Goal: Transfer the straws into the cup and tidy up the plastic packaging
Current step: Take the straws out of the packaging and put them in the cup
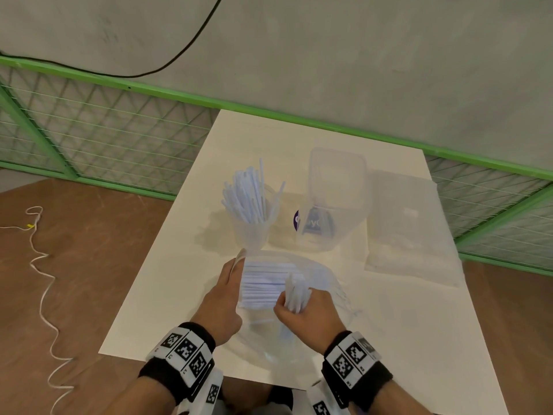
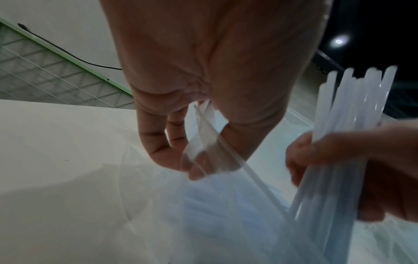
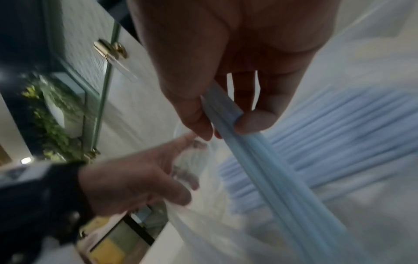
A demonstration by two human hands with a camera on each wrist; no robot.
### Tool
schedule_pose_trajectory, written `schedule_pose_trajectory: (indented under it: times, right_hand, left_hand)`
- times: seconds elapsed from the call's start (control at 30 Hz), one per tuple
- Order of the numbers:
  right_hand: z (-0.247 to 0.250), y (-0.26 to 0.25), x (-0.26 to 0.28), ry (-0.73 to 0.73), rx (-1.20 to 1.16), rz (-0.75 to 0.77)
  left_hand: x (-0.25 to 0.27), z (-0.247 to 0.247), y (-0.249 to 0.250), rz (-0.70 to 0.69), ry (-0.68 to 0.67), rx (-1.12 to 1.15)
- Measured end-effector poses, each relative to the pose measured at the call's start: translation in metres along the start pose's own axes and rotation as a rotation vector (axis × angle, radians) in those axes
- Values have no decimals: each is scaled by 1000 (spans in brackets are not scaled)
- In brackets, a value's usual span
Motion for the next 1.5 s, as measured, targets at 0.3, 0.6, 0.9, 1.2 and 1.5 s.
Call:
schedule_pose_trajectory:
  times: [0.3, 0.6, 0.9, 1.2, 1.5]
  right_hand:
    - [91, -120, -41, 136, -287, 209]
    - [117, -205, -133, 209, -137, 326]
    - [57, -174, -164, 69, 152, 348]
    - [43, -162, -151, 72, 372, 453]
    - [35, -142, -129, 128, 65, 477]
  left_hand:
    - [-1, 0, -4, 33, -30, -30]
    - [1, 3, -2, 34, -38, -34]
    - [0, 2, -5, 35, -40, -28]
    - [-2, 4, -4, 18, -22, -17]
    - [-2, 4, -6, 52, -32, -53]
Point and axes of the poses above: each hand's wrist, its own x-axis away from the middle knuckle, its own z-axis out of the back of the hand, y = z × x, the point moved 9 cm from there along -x, towards the middle knuckle, and after that the axes turned 5 degrees about -x, right-handed, at the moved point
